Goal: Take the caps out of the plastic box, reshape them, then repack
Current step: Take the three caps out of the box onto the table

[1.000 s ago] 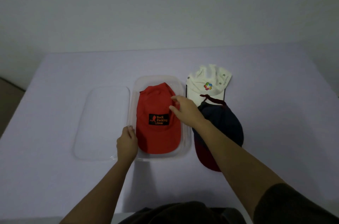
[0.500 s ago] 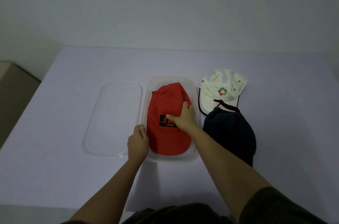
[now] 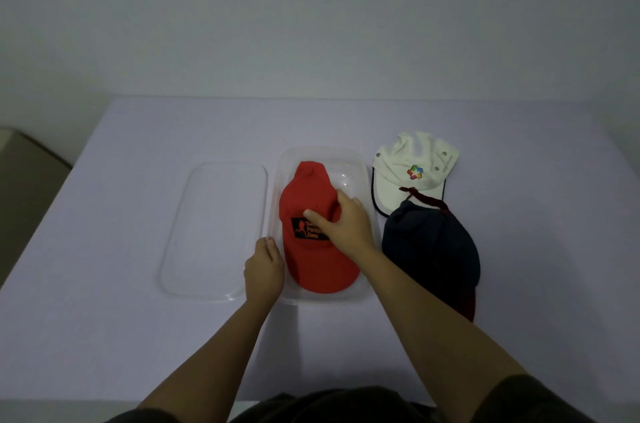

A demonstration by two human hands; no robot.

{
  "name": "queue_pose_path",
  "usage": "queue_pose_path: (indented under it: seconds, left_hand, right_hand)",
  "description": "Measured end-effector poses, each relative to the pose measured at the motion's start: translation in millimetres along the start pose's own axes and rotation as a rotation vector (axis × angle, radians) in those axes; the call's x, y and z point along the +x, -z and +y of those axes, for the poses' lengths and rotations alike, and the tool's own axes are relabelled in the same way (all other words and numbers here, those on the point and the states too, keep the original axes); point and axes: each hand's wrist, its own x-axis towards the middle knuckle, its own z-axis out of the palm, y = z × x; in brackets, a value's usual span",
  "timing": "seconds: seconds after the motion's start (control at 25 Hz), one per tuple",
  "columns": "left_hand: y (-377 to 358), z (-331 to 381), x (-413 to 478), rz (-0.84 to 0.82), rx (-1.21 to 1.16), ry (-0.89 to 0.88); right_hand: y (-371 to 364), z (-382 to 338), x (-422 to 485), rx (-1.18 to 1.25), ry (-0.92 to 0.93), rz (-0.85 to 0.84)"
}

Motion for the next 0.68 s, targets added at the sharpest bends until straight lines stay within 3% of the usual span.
queue_pose_path:
  seconds: [0.24, 0.36, 0.48, 0.68]
  left_hand:
    - [7, 4, -3, -0.071, -0.102, 0.048]
    - [15, 15, 0, 0.044, -0.099, 0.053]
    - [20, 37, -5, 0.185, -0.145, -0.038]
    - [-24, 88, -44, 0.079, -0.238, -0.249]
  right_hand:
    - [35, -31, -3, 0.199, 0.055, 0.17]
    - [74, -42, -6, 0.323, 0.093, 0.314]
    - [116, -34, -10, 0.472, 0.11, 0.436]
    - [191, 7, -13, 0.572, 0.059, 0.66]
